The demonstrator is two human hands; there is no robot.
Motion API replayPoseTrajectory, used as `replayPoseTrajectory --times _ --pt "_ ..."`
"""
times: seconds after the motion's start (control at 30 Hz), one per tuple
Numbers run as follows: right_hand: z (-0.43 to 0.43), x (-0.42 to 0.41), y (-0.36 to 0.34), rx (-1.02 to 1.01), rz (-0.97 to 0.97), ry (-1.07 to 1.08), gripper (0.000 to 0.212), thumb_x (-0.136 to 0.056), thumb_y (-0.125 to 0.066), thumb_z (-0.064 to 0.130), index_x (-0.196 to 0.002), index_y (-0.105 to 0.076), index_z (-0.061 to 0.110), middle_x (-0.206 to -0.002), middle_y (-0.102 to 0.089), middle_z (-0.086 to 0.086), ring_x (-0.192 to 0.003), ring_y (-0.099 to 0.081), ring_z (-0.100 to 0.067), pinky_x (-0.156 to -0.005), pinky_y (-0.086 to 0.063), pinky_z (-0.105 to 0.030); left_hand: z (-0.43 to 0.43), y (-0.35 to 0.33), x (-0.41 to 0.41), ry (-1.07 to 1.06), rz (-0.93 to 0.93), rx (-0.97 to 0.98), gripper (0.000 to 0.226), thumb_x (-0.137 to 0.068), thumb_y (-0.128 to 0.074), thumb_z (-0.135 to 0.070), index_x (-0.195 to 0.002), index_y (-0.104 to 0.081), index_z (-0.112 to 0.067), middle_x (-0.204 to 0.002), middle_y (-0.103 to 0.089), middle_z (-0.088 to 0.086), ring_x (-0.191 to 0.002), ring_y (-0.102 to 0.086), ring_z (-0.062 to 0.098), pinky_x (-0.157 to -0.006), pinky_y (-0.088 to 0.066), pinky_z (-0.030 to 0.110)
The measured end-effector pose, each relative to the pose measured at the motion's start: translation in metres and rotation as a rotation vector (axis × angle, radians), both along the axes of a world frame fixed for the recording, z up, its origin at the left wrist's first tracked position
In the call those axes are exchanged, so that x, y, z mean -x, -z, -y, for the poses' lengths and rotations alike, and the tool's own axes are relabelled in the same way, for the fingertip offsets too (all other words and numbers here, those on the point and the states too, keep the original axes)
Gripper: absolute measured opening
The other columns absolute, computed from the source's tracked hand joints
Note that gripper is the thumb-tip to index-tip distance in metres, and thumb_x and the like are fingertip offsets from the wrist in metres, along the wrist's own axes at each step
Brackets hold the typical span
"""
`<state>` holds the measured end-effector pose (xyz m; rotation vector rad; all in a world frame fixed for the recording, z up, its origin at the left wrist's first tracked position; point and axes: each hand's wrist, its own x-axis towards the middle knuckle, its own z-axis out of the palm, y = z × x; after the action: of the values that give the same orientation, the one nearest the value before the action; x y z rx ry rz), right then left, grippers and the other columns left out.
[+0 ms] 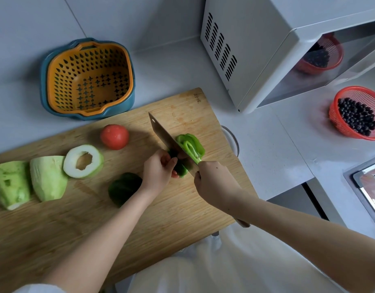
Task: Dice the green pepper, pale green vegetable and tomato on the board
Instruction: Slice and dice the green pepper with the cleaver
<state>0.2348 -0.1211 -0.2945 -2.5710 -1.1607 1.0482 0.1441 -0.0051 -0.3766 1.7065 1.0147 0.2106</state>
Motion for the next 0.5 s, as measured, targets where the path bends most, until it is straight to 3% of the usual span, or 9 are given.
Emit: replayPoseTrajectory --times 0.27,0.5 --pt "0.006 0.001 0.001 0.018 -0.007 -0.014 0.034 -0.093 -0.039 0.010 -0.061 -0.033 0.014 -0.061 -0.038 0.000 -0.051 -0.034 -0.012 -0.046 -0.029 -0.023 0.002 -0.001 0.002 -0.001 -0.009 -0.016 0.021 -0.090 -0.061 -0.010 -0.073 -0.049 -0.013 -0.069 -0.063 0.007 -0.051 -0.067 0.015 -0.041 -0.045 0.016" --pt "-0.020 0.000 0.027 -0.078 0.004 0.075 0.027 -0.095 -0.039 0.016 -0.069 -0.042 0.011 -0.068 -0.047 -0.004 -0.061 -0.047 -0.020 -0.049 -0.036 -0.029 0.004 -0.004 0.000 -0.044 -0.022 0.034 0.022 -0.091 -0.059 -0.009 -0.073 -0.048 -0.016 -0.073 -0.063 0.008 -0.051 -0.066 0.014 -0.043 -0.042 0.014"
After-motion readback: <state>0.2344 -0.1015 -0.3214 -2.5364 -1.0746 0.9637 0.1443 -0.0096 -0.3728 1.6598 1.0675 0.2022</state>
